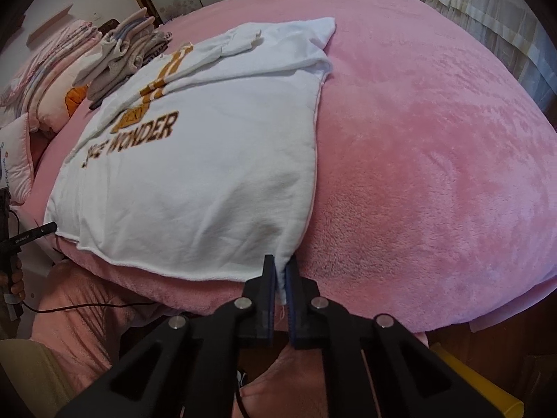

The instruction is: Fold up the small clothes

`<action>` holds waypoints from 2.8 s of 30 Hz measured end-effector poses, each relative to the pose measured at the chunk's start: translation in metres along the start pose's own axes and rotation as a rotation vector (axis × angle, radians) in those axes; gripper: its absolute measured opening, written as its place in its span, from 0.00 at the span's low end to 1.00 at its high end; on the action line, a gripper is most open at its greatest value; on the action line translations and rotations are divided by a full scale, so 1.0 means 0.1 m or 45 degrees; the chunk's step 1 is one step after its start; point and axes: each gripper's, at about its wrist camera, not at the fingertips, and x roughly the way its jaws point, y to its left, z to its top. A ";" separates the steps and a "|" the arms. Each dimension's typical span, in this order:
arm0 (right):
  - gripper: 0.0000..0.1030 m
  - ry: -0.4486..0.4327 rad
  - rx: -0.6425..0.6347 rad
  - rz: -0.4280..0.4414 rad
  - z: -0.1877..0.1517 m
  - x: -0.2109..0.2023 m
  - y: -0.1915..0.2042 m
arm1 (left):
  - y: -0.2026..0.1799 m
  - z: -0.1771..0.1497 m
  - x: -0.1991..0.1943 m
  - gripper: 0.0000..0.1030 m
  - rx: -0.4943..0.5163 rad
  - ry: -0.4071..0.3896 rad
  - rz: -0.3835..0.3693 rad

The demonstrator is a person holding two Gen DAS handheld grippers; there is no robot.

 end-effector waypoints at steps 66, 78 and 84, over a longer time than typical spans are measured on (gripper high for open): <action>0.31 -0.146 0.555 0.205 3.01 0.99 -0.50 | 0.24 3.02 0.80 0.60 -0.724 -0.260 -0.170; 0.37 -0.287 0.323 0.124 3.13 0.69 -0.15 | -0.25 3.12 0.40 0.60 -0.450 -0.491 -0.021; 0.37 -0.305 0.192 0.108 3.17 0.61 0.08 | -0.55 3.14 0.27 0.62 -0.291 -0.553 0.040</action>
